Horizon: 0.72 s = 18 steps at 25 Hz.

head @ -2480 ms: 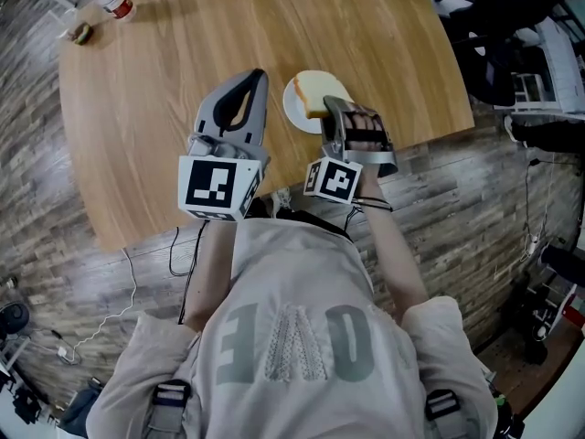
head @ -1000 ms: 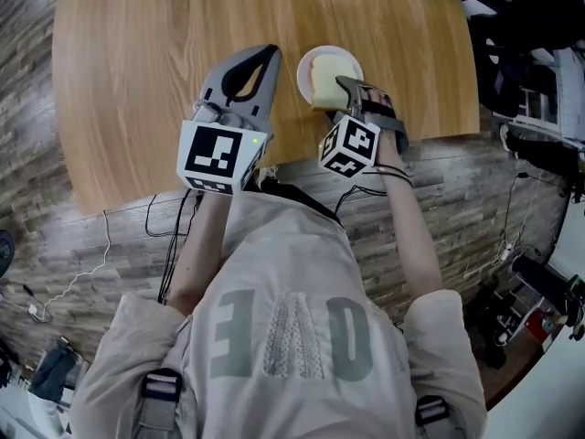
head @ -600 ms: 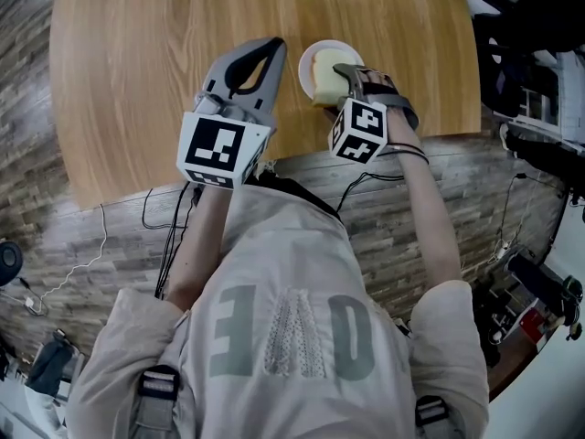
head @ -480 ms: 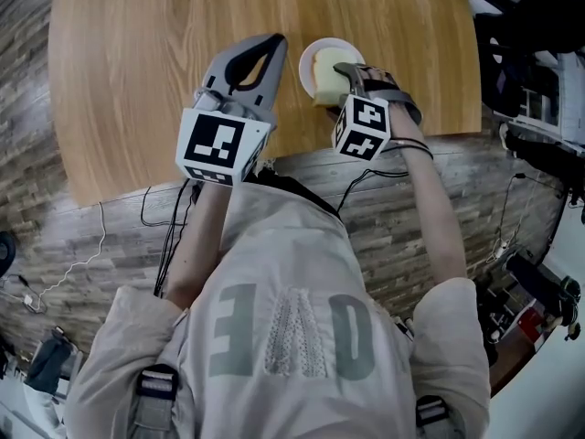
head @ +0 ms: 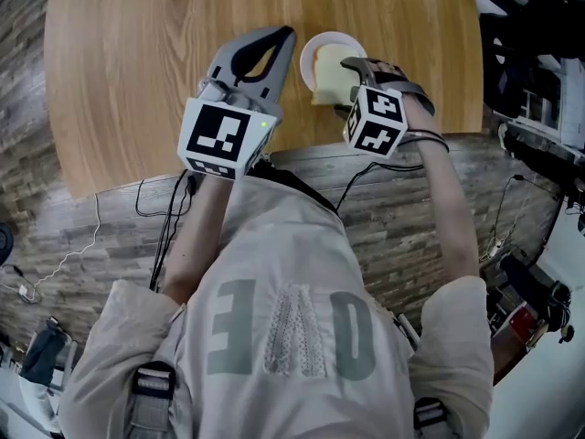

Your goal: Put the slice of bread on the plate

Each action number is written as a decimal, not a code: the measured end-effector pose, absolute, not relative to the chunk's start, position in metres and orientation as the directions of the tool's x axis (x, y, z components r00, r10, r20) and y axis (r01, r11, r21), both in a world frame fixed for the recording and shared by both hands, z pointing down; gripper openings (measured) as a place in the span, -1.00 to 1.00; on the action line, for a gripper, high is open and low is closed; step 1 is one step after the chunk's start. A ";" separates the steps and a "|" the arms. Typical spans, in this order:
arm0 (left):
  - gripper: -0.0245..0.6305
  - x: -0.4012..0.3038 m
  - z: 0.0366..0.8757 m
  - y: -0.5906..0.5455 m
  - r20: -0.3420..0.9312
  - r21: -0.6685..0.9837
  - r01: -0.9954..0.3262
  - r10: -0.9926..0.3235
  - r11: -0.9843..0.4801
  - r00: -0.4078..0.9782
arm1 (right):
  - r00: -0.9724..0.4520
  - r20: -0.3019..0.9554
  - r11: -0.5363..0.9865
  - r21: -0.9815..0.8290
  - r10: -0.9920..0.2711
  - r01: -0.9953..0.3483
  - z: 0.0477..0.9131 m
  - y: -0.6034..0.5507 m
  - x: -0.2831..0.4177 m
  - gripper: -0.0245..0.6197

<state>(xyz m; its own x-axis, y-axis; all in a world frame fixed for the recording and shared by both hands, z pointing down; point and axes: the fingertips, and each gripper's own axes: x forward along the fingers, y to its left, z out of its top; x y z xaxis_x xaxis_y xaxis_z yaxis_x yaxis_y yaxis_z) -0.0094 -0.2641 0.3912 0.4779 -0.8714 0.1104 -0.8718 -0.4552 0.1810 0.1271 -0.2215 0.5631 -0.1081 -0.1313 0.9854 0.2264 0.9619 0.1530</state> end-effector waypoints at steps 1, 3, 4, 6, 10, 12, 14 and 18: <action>-0.91 -0.010 0.391 -0.264 0.109 0.179 -0.871 -0.871 -0.457 0.479 | -0.115 0.985 0.960 0.152 -0.127 0.233 0.559 -0.221 0.125 0.19; -0.90 -0.011 0.390 -0.263 0.106 0.173 -0.870 -0.870 -0.461 0.482 | -0.126 0.985 0.957 0.148 -0.120 0.250 0.548 -0.219 0.120 0.19; -0.91 -0.011 0.389 -0.263 0.103 0.169 -0.870 -0.869 -0.463 0.483 | -0.133 0.984 0.954 0.152 -0.120 0.258 0.542 -0.219 0.117 0.19; -0.90 -0.011 0.383 -0.264 0.090 0.154 -0.867 -0.867 -0.474 0.490 | -0.162 0.977 0.949 0.180 -0.141 0.260 0.524 -0.224 0.109 0.18; -0.90 -0.006 0.361 -0.268 0.047 0.111 -0.858 -0.860 -0.502 0.509 | -0.300 0.928 0.948 0.276 -0.219 0.161 0.474 -0.241 0.091 0.18; -0.90 -0.002 0.345 -0.270 0.022 0.092 -0.855 -0.857 -0.511 0.515 | -0.396 0.869 0.931 0.355 -0.297 0.080 0.440 -0.251 0.081 0.18; -0.91 0.002 0.328 -0.273 0.002 0.060 -0.850 -0.852 -0.523 0.524 | -0.488 0.772 0.891 0.454 -0.407 -0.024 0.403 -0.264 0.074 0.18; -0.91 0.015 0.296 -0.268 -0.024 -0.047 -0.834 -0.834 -0.550 0.551 | -0.690 0.501 0.845 0.415 -0.522 -0.338 0.325 -0.272 0.068 0.17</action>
